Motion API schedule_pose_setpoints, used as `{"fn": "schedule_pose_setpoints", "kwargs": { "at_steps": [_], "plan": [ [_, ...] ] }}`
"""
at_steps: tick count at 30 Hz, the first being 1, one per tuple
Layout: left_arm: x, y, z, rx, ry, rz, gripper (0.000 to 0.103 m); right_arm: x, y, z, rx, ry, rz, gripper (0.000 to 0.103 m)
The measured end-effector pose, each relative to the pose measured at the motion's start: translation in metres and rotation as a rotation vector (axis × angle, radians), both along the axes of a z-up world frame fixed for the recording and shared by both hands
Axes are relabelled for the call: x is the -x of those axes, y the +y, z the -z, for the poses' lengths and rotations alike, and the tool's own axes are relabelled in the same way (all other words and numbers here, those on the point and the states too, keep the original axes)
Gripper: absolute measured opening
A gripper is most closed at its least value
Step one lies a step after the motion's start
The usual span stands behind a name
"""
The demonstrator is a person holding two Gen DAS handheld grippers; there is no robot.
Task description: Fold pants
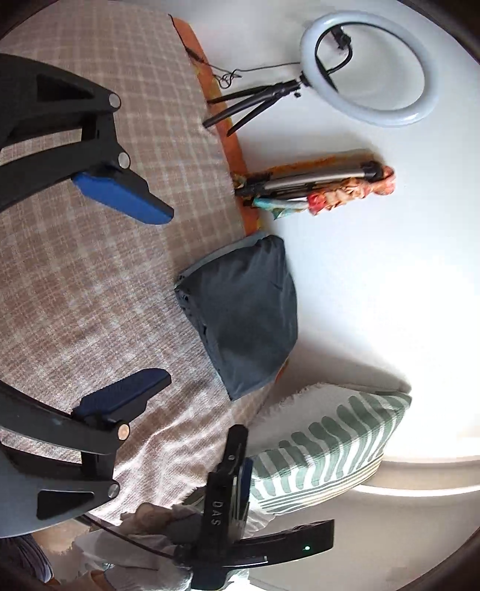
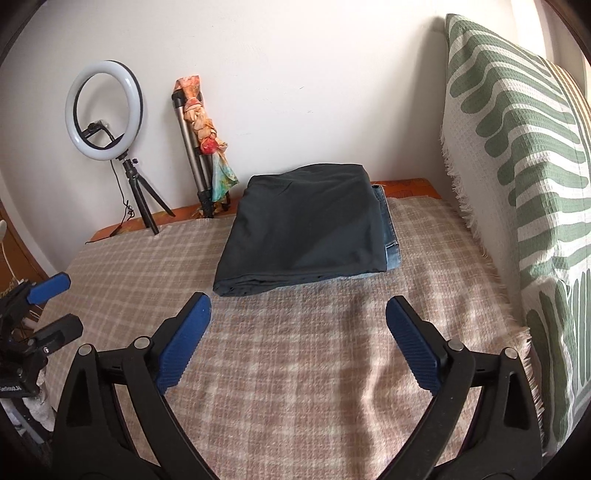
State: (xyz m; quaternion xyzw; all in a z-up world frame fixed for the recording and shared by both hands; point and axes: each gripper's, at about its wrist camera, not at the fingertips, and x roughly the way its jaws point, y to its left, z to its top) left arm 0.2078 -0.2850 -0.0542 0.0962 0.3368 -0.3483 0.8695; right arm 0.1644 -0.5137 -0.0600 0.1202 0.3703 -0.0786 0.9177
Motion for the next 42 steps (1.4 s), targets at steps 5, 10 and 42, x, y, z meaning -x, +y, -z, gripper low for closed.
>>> {"fn": "schedule_pose_setpoints", "kwargs": {
  "at_steps": [5,10,42],
  "plan": [
    [0.018,0.018,-0.007,0.019,-0.023,0.003,0.079,0.027,0.030,-0.004,0.045,-0.014,0.019,0.101],
    [0.028,0.034,-0.006,0.037,-0.017,-0.013,0.079,0.053,0.058,-0.007,0.101,-0.057,0.045,0.103],
    [0.046,0.080,0.025,0.025,-0.006,-0.066,0.079,0.067,0.111,0.011,0.179,-0.073,0.075,0.103]
  ]
}}
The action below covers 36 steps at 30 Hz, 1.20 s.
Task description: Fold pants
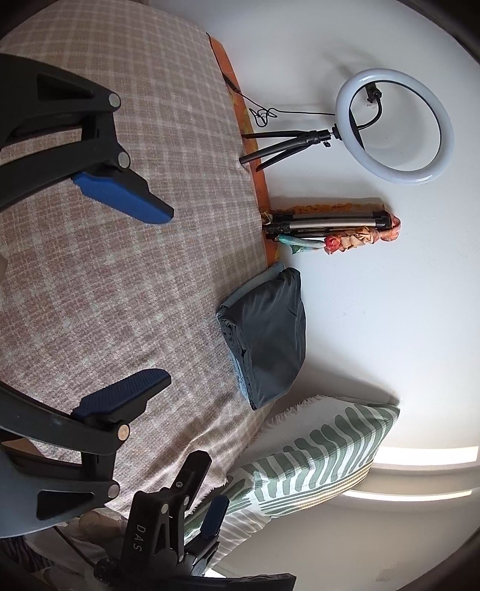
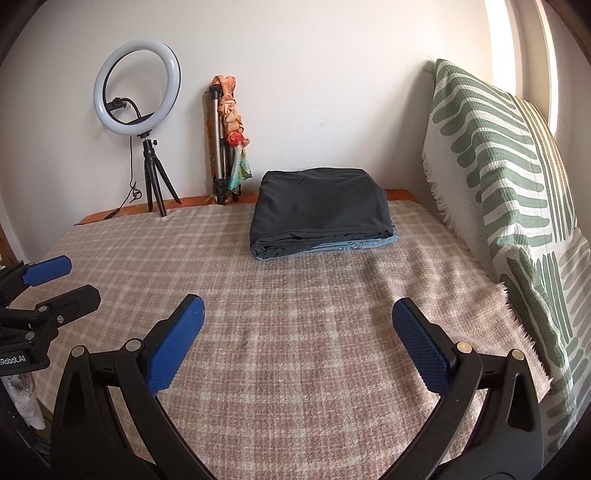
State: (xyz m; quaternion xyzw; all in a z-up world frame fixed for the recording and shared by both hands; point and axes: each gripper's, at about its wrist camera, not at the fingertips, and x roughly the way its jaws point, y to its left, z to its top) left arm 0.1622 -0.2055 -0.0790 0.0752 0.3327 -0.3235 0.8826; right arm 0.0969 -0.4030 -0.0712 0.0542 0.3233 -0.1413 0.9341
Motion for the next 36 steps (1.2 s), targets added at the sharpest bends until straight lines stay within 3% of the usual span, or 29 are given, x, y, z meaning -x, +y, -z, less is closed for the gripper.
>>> {"fn": "schedule_pose_setpoints", "kwargs": {
  "at_steps": [14,36],
  "plan": [
    [-0.014,-0.006,0.013,-0.082,0.072,-0.072,0.079,-0.001,-0.001,-0.001,-0.009,-0.009,0.006,0.103],
    [-0.010,-0.006,0.001,-0.074,0.029,-0.068,0.079,0.001,0.001,-0.001,-0.015,-0.012,0.008,0.103]
  ]
}}
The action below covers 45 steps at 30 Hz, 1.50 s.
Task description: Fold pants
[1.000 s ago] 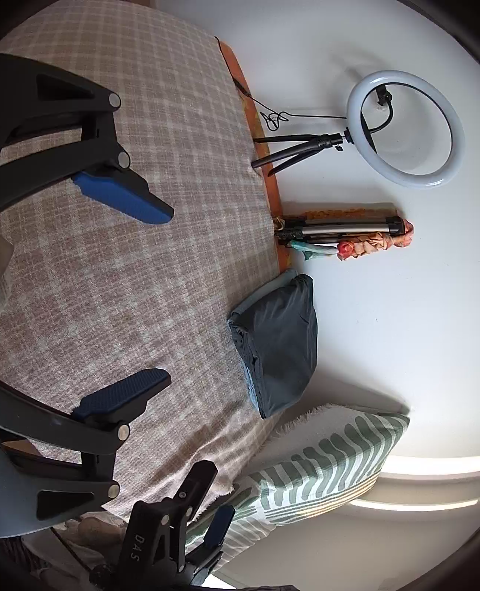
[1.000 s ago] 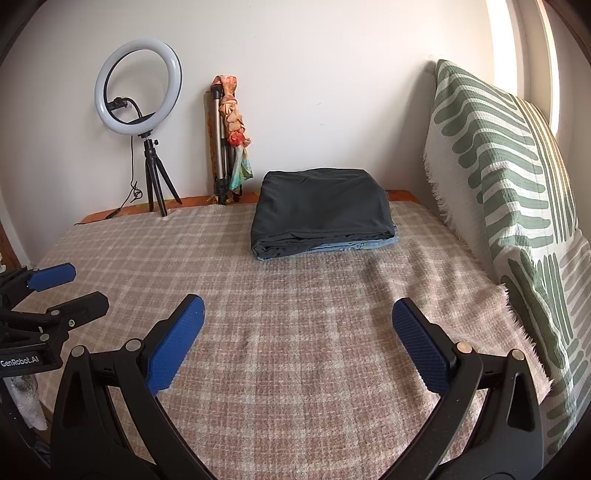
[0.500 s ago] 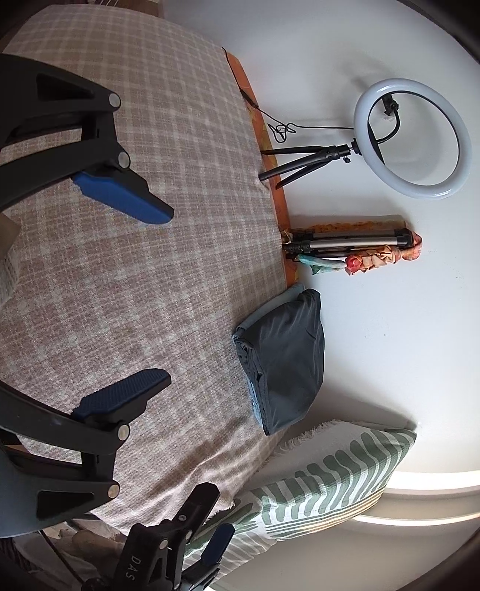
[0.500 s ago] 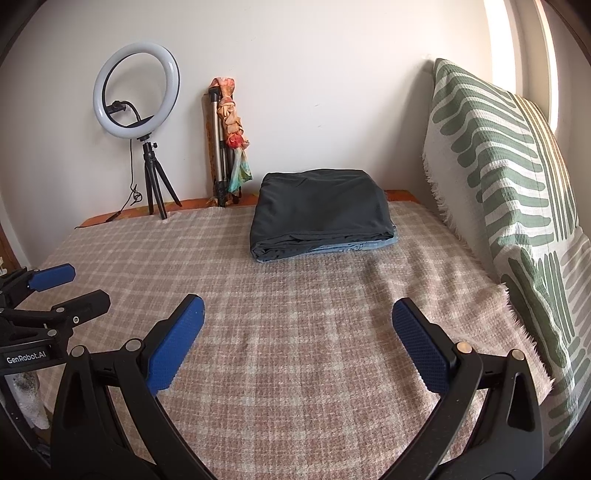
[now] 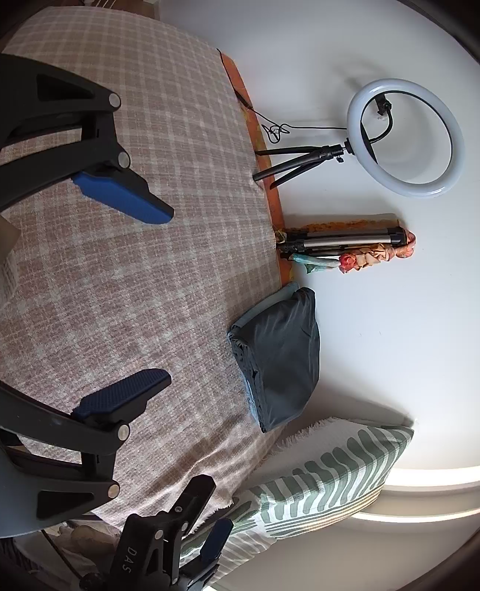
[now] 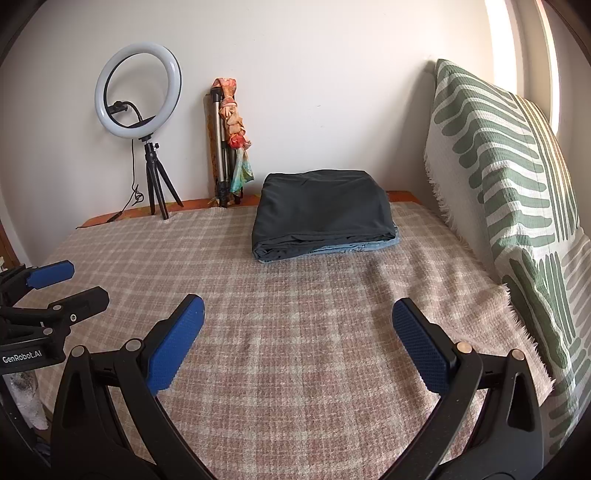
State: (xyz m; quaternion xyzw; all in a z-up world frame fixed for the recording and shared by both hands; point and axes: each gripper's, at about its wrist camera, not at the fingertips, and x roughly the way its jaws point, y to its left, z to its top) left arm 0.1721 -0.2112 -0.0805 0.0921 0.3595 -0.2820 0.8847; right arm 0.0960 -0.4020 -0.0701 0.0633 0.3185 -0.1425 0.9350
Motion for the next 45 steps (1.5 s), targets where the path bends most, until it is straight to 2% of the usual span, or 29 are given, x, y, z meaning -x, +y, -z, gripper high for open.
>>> {"fn": "schedule_pose_setpoints", "kwargs": {
  "at_steps": [45],
  "plan": [
    [0.0036,-0.0034,-0.0048,-0.005,-0.021,-0.012,0.079,-0.0008,0.0024,0.0030,-0.006,0.005,-0.004,0.103]
  ]
}}
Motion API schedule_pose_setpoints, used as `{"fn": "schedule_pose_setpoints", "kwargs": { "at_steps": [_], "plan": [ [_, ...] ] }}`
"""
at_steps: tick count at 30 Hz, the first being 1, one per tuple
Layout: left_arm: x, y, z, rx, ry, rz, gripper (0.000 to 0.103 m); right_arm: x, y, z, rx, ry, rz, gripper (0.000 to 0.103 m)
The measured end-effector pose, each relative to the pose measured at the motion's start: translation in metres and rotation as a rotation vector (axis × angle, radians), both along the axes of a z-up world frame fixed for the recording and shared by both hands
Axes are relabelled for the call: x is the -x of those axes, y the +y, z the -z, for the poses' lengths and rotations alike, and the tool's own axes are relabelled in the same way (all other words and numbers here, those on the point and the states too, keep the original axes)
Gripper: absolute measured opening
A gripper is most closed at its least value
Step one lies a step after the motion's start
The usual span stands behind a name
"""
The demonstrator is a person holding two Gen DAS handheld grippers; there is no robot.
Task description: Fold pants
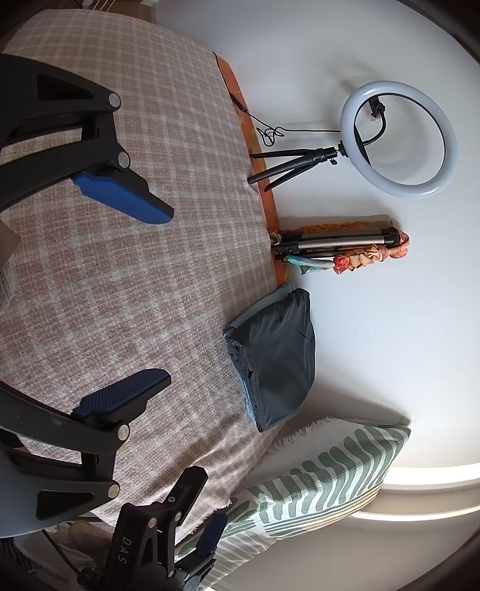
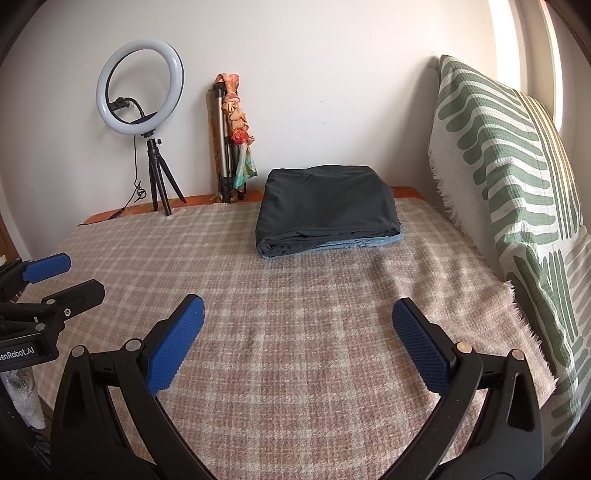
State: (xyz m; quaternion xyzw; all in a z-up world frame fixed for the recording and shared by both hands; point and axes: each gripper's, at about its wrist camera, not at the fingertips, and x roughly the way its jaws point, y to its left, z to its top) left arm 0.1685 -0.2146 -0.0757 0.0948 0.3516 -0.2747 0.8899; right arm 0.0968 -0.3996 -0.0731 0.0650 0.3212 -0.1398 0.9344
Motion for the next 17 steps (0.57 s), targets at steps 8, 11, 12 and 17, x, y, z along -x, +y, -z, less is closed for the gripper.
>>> {"fn": "schedule_pose_setpoints", "kwargs": {
  "at_steps": [8,11,12,17],
  "plan": [
    [0.0002,-0.0001,-0.0003,0.000,0.002,-0.007,0.079,-0.0003,0.0001,-0.0003,-0.001,0.001,0.000,0.103],
    [0.0003,0.0001,-0.0002,0.001,0.001,-0.006,0.079,0.0002,0.0016,0.0008,0.001,0.002,0.000,0.103],
    [0.0002,0.0000,-0.0003,0.000,0.000,-0.006,0.079,0.0003,0.0017,0.0007,0.000,0.001,0.001,0.103],
    [0.0010,-0.0001,-0.0010,0.002,-0.008,-0.013,0.079,-0.0005,0.0012,0.0007,-0.001,0.002,-0.001,0.103]
  ]
}}
